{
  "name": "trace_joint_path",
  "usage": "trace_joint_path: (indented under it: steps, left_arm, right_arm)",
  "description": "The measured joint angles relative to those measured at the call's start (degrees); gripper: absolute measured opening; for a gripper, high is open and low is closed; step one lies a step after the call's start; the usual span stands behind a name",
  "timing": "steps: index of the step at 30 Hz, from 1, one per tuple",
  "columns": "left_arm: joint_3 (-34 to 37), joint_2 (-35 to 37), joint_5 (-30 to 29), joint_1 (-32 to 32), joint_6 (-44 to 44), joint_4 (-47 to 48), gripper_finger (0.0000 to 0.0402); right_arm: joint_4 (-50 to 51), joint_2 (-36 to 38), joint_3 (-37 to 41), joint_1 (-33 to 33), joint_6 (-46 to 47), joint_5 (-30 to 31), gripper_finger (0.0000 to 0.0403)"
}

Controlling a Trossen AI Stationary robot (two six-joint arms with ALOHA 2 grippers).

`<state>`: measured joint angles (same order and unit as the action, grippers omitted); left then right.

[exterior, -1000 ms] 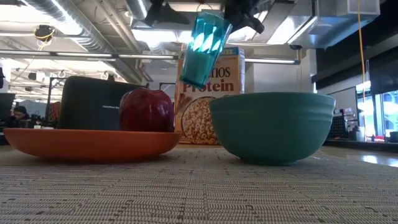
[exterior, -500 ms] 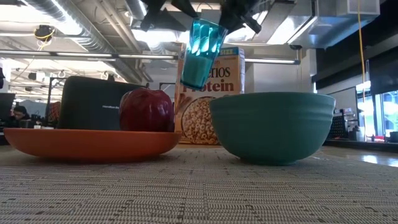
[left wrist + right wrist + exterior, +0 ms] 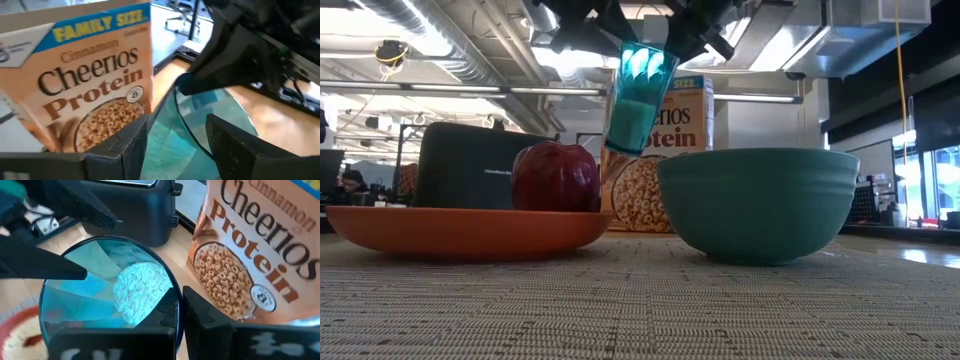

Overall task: Arrange a breakfast setting
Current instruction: Put the blue cup with rice on the gray placemat to the top right of the orange plate

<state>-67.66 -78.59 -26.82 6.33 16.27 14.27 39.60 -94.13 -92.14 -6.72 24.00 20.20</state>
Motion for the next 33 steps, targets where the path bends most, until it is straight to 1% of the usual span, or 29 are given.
trace_joint_path:
  steps: [6, 11, 14, 17, 20, 23, 25, 27, 30, 33]
  left_arm:
    - [0.00, 0.02, 8.03, 0.64, -5.07, 0.16, 0.0171]
    - [0.00, 0.04, 11.92, 1.69, -7.64, 0.81, 0.0152]
    - [0.00, 0.07, 12.15, 2.06, -7.84, 2.16, 0.0135]
    - [0.00, 0.09, 10.81, 2.27, -7.87, 4.71, 0.0114]
    - [0.00, 0.09, 10.24, 2.27, -7.89, 5.89, 0.0088]
    - [0.00, 0.10, 10.09, 2.29, -7.81, 5.71, 0.0064]
    - [0.00, 0.11, 9.68, 2.20, -6.48, 5.26, 0.0053]
    - [0.02, 0.48, 10.50, 1.99, -4.10, 5.17, 0.0047]
    - [0.15, 1.74, 13.40, 1.54, -2.67, 6.01, 0.0048]
    - [0.31, 4.22, 13.47, 0.48, -3.19, 7.60, 0.0064]
  right_arm:
    - [-0.40, 0.00, 0.00, 0.00, -8.76, -5.43, 0.0000]
    - [-0.50, 0.00, 0.00, -0.01, -15.73, -8.31, 0.0000]
    - [-0.73, 0.00, 0.00, -0.02, -19.78, -8.89, 0.0000]
    - [-0.86, 0.00, 0.00, 0.28, -22.40, -8.76, 0.0000]
    - [-1.44, 0.00, 0.00, 0.71, -24.02, -7.57, 0.0000]
    - [-1.92, 0.00, 0.00, 1.00, -22.91, -7.63, 0.0000]
    - [-1.90, -0.01, 0.00, 0.98, -20.34, -7.36, 0.0000]
    - [-1.39, -0.41, -0.02, 0.93, -16.49, -8.01, 0.0000]
    - [-0.10, -1.79, -0.27, 0.28, -10.20, -12.70, 0.0000]
    - [1.75, -4.11, -0.33, 0.50, -7.08, -17.52, 0.0000]
